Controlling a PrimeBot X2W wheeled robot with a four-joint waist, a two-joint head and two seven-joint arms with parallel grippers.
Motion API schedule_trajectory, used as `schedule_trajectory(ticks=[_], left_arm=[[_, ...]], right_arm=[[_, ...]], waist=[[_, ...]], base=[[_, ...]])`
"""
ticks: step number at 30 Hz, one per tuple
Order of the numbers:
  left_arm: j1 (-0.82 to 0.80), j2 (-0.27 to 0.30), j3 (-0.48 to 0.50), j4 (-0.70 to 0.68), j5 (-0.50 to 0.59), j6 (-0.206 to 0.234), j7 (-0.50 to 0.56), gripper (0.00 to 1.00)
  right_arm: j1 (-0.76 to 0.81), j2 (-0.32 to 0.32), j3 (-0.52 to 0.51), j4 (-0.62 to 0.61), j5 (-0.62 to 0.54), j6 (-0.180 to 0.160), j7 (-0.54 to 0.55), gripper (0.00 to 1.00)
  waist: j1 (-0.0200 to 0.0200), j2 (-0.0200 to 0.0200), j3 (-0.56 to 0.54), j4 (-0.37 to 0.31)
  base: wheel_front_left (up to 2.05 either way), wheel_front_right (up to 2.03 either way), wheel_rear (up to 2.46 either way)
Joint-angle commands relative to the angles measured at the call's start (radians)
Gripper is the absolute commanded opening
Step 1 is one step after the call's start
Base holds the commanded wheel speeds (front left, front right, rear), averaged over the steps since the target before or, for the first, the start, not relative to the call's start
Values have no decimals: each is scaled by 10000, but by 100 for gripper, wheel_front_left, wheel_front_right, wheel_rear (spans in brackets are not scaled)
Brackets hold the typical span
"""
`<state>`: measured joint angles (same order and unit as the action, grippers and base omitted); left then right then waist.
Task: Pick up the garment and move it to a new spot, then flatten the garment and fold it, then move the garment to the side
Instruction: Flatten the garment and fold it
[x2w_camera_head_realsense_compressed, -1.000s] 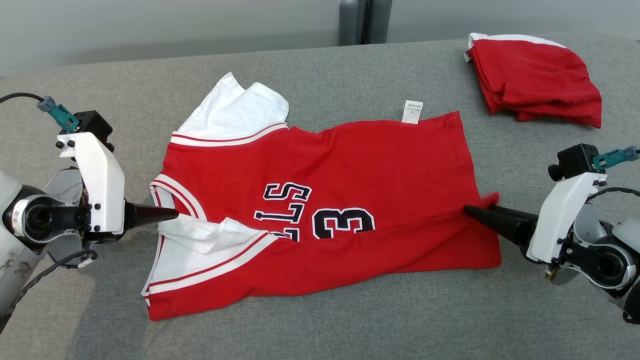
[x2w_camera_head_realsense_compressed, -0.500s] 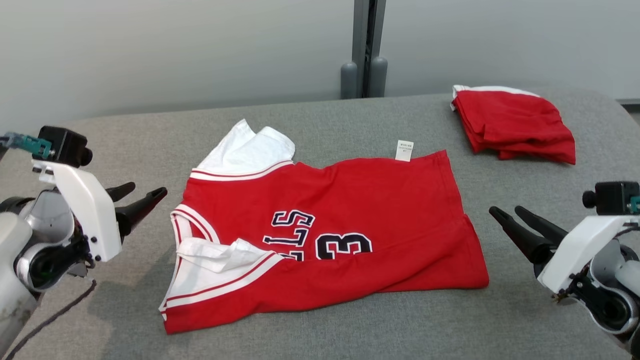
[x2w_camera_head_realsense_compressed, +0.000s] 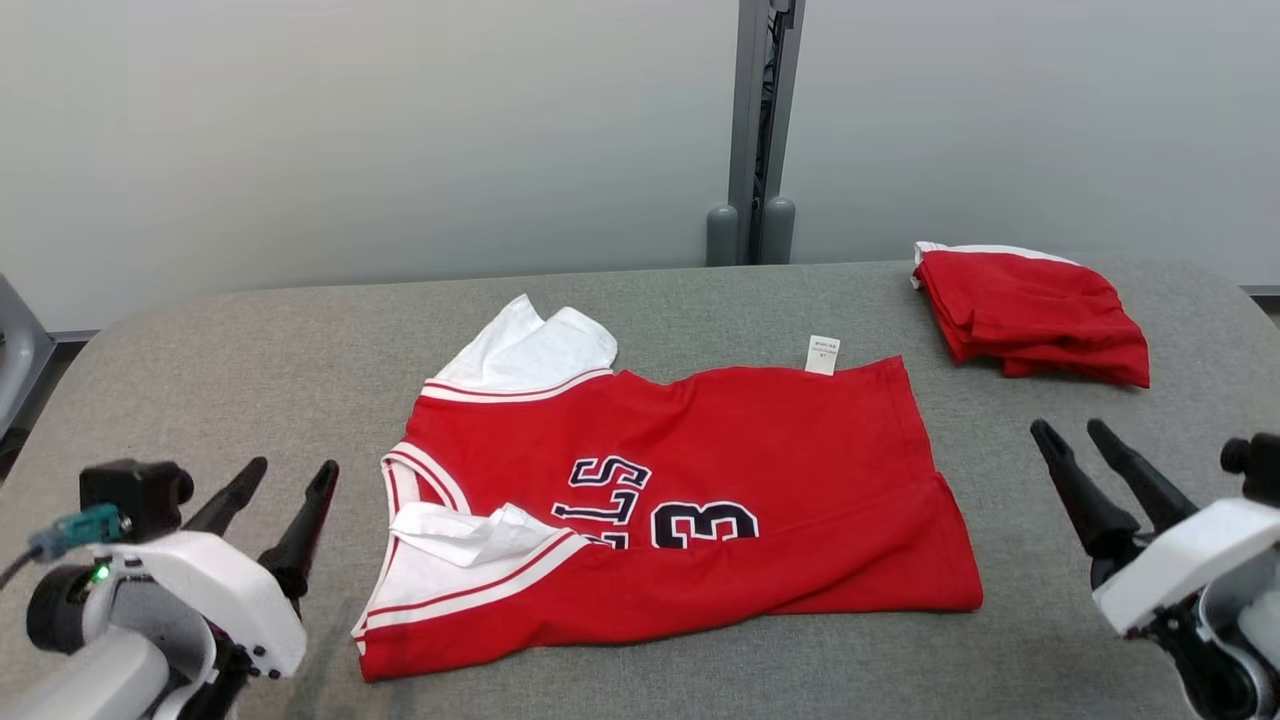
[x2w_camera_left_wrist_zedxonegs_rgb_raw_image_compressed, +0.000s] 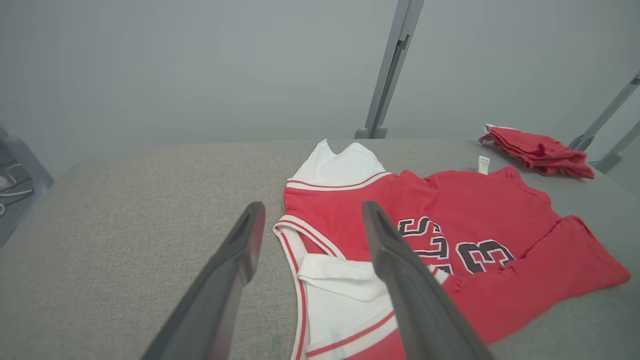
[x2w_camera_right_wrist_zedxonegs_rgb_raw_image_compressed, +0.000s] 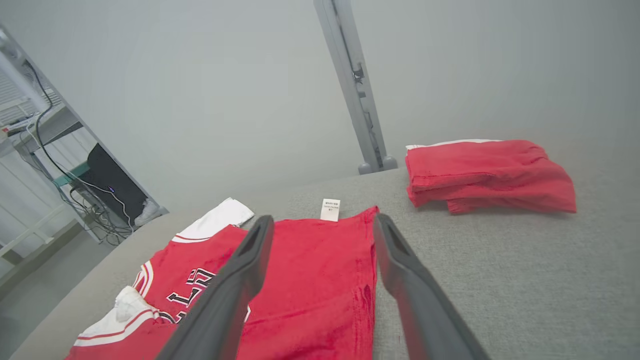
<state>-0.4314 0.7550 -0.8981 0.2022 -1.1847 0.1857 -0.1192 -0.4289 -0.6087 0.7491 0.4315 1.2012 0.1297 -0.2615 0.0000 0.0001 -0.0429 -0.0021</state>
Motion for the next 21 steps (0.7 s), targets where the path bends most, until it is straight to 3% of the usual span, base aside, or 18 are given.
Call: schedule_trajectory(ticks=[1,6,12,16,21], left_arm=[[161,-13,65,-70,114,189,-213,100],[1053,-455,310,-487,496,992,-1243,100],[2136,-1222,1074,-426,1191,1510,-1457,100],[2852,-1760,1687,-197,1750,1583,-1454,100],[3277,-2265,1787,527,1874,1306,-1455,100]], right_arm=[[415,89,-172,36,-281,23,-30,100],[1564,811,-1632,137,-1777,23,-36,100],[2303,1586,-2267,659,-2846,23,-38,100],[2333,2022,-2365,1280,-3055,21,147,100],[2024,2550,-2386,1969,-2964,23,651,100]], waist=[[0,-1,-11,10],[0,-1,6,55],[0,-1,92,-11],[0,-1,119,-19],[0,-1,162,64]], base=[[0,0,0],[0,0,0],[0,0,0],[0,0,0],[0,0,0]])
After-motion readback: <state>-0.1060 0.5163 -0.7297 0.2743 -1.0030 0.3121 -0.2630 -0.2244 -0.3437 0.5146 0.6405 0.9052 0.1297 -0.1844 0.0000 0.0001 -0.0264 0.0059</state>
